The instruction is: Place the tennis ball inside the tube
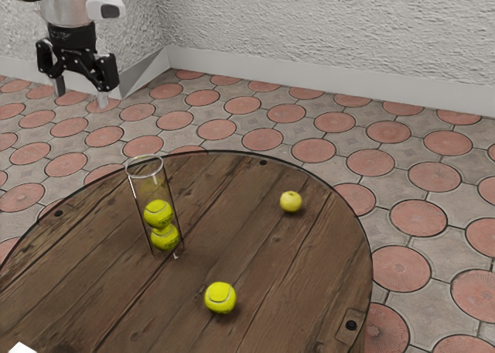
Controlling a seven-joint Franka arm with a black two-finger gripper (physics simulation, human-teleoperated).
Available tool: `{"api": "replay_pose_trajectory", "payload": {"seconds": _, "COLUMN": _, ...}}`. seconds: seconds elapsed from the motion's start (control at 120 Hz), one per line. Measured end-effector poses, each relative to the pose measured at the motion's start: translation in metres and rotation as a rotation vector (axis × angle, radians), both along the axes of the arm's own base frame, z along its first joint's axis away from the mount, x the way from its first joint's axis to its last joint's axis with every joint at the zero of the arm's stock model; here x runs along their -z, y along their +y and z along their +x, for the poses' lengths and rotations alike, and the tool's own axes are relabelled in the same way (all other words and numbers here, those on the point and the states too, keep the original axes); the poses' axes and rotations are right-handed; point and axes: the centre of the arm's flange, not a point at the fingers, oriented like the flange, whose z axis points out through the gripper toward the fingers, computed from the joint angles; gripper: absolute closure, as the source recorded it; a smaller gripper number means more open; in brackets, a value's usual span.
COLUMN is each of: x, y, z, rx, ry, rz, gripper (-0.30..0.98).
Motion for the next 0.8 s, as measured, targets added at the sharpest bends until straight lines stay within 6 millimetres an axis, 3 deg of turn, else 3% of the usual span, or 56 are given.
{"api": "replay_pose_trajectory", "payload": {"seconds": 0.067, "x": 0.002, "y": -0.002, "z": 0.006, "rx": 0.005, "ry": -0.041, "rz": 0.004, "gripper": 0.0}}
{"api": "replay_pose_trajectory", "payload": {"seconds": 0.133, "x": 0.018, "y": -0.006, "z": 0.014, "rx": 0.012, "ry": -0.065, "rz": -0.019, "gripper": 0.0}}
{"api": "replay_pose_trajectory", "payload": {"seconds": 0.167, "x": 0.03, "y": -0.016, "z": 0.017, "rx": 0.027, "ry": -0.064, "rz": -0.038, "gripper": 0.0}}
{"api": "replay_pose_trajectory", "payload": {"seconds": 0.3, "x": 0.128, "y": -0.098, "z": 0.017, "rx": 0.118, "ry": 0.007, "rz": -0.092, "gripper": 0.0}}
{"api": "replay_pose_trajectory", "payload": {"seconds": 0.375, "x": 0.178, "y": -0.123, "z": 0.018, "rx": 0.123, "ry": 0.03, "rz": -0.104, "gripper": 0.0}}
{"api": "replay_pose_trajectory", "payload": {"seconds": 0.492, "x": 0.24, "y": -0.158, "z": 0.017, "rx": 0.127, "ry": 0.05, "rz": -0.115, "gripper": 0.0}}
{"api": "replay_pose_trajectory", "payload": {"seconds": 0.575, "x": 0.278, "y": -0.181, "z": 0.003, "rx": 0.13, "ry": 0.063, "rz": -0.133, "gripper": 0.0}}
{"api": "replay_pose_trajectory", "payload": {"seconds": 0.692, "x": 0.31, "y": -0.214, "z": -0.014, "rx": 0.151, "ry": 0.055, "rz": -0.144, "gripper": 0.0}}
{"api": "replay_pose_trajectory", "payload": {"seconds": 0.8, "x": 0.339, "y": -0.234, "z": -0.017, "rx": 0.141, "ry": 0.055, "rz": -0.157, "gripper": 0.0}}
